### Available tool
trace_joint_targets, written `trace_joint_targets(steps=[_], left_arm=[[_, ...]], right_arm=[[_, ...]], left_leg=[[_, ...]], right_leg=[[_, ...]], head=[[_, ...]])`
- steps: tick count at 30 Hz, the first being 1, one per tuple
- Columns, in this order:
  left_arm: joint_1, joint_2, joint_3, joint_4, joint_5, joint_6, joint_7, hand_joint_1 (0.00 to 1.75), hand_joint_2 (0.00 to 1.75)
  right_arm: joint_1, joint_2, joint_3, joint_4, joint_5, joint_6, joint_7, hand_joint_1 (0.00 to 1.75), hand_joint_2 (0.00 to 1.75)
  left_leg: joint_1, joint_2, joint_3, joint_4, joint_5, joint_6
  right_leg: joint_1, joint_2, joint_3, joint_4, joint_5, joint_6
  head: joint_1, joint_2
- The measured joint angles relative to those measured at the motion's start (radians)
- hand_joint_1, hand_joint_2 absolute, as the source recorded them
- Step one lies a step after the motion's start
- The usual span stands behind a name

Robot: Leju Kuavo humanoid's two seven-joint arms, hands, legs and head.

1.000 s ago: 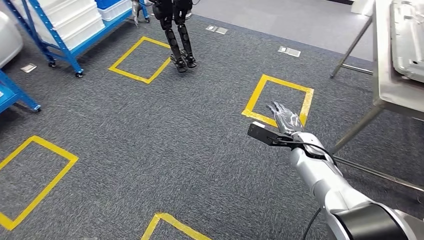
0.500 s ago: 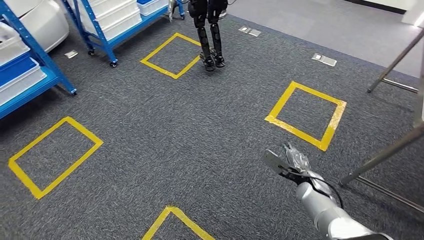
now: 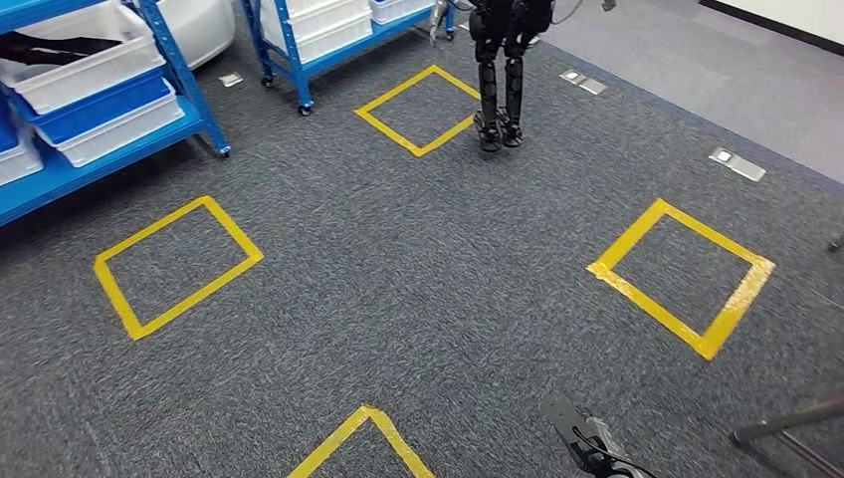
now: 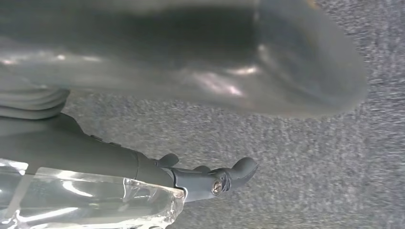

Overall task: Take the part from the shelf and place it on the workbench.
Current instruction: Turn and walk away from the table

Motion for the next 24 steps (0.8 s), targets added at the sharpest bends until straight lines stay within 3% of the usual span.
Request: trace_joint_targets(steps=[2,4,5,7,9,11,12,13,15,17,19,20,22,24], left_arm=[[0.000,0.001,0.001,0.000,0.000,0.000,0.000,0.00,0.00],[0.003,0.002,0.003,0.000,0.000,0.000,0.000,0.00,0.00],[0.004,0.001,0.004,0.000,-0.001,0.000,0.000,0.00,0.00],[0.003,0.001,0.004,0.000,-0.001,0.000,0.000,0.00,0.00],[0.000,0.002,0.004,0.000,-0.001,0.000,0.000,0.00,0.00],[0.001,0.002,0.004,0.000,-0.001,0.000,0.000,0.00,0.00],[0.001,0.002,0.004,0.000,-0.001,0.000,0.000,0.00,0.00],[0.002,0.002,0.004,0.000,-0.001,0.001,0.001,0.00,0.00],[0.000,0.004,0.004,0.000,-0.001,0.002,0.003,0.00,0.00],[-0.002,0.005,0.004,-0.001,-0.003,0.004,0.007,0.00,0.00],[-0.001,0.006,0.005,-0.001,-0.006,0.005,0.013,0.00,0.00],[0.001,0.006,0.005,-0.001,-0.009,0.005,0.016,0.00,0.00],[0.002,0.005,0.005,-0.001,-0.013,0.004,0.021,0.00,0.00],[-0.002,0.005,0.005,-0.001,-0.018,0.002,0.026,0.00,0.00]], right_arm=[[0.001,0.001,-0.005,0.002,0.000,0.003,0.000,0.00,0.00],[0.002,0.005,-0.008,0.003,0.001,0.005,0.001,0.00,0.00],[0.002,0.007,-0.009,0.003,0.001,0.006,0.001,0.00,0.00],[0.002,0.011,-0.011,0.003,0.002,0.006,0.001,0.00,0.00],[0.007,0.010,-0.015,0.004,0.002,0.006,0.001,0.00,0.00],[0.011,0.010,-0.018,0.005,0.001,0.006,0.001,0.00,0.00],[0.011,0.010,-0.019,0.006,0.001,0.006,0.002,0.00,0.00],[0.011,0.010,-0.019,0.007,-0.001,0.007,0.004,0.00,0.00],[0.016,0.012,-0.023,0.007,-0.005,0.008,0.008,0.00,0.00],[0.028,0.014,-0.027,0.008,-0.005,0.010,0.010,0.00,0.00],[0.044,0.018,-0.029,0.009,-0.002,0.012,0.013,0.00,0.00],[0.052,0.020,-0.031,0.010,-0.001,0.013,0.015,0.00,0.00],[0.071,0.023,-0.035,0.011,0.003,0.016,0.017,0.00,0.00],[0.097,0.023,-0.036,0.014,0.011,0.024,0.023,0.00,0.00]], left_leg=[[-0.003,-0.016,-0.003,0.005,-0.005,-0.012],[-0.002,-0.028,-0.006,0.005,-0.004,-0.021],[-0.001,-0.019,-0.009,0.010,-0.008,-0.025],[0.000,0.030,-0.036,0.069,-0.047,-0.033],[0.000,0.082,-0.096,0.197,-0.115,-0.039],[0.002,0.095,-0.142,0.291,-0.147,-0.040],[0.002,0.098,-0.139,0.288,-0.136,-0.037],[0.001,0.103,-0.117,0.247,-0.110,-0.033],[-0.008,0.141,-0.041,0.111,-0.053,-0.018],[-0.018,0.171,0.003,0.030,-0.032,-0.005],[-0.023,0.156,0.006,0.017,-0.030,0.001],[-0.020,0.144,0.009,0.011,-0.026,0.005],[-0.012,0.121,0.017,-0.002,-0.015,0.014],[-0.007,0.095,0.019,-0.007,-0.010,0.019]], right_leg=[[0.000,0.017,0.032,-0.059,0.020,-0.013],[0.003,0.003,0.034,-0.058,0.023,-0.036],[0.003,-0.005,0.035,-0.058,0.025,-0.044],[0.003,-0.025,0.036,-0.061,0.026,-0.061],[0.010,-0.049,0.036,-0.061,0.024,-0.072],[0.016,-0.073,0.036,-0.061,0.021,-0.075],[0.018,-0.086,0.037,-0.061,0.020,-0.076],[0.021,-0.097,0.038,-0.061,0.019,-0.077],[0.027,-0.120,0.043,-0.060,0.015,-0.078],[0.034,-0.142,0.048,-0.060,0.009,-0.073],[0.036,-0.164,0.054,-0.061,0.005,-0.064],[0.036,-0.161,0.055,-0.059,0.001,-0.060],[0.033,-0.113,0.041,-0.019,-0.025,-0.055],[0.025,-0.056,-0.011,0.097,-0.078,-0.057]], head=[[0.001,0.000],[0.001,0.000],[0.001,0.000],[-0.003,0.000],[-0.007,0.000],[-0.007,0.000],[-0.007,0.000],[-0.007,0.000],[-0.007,0.000],[-0.005,0.000],[-0.005,0.000],[-0.005,0.000],[-0.004,0.000],[-0.001,0.000]])
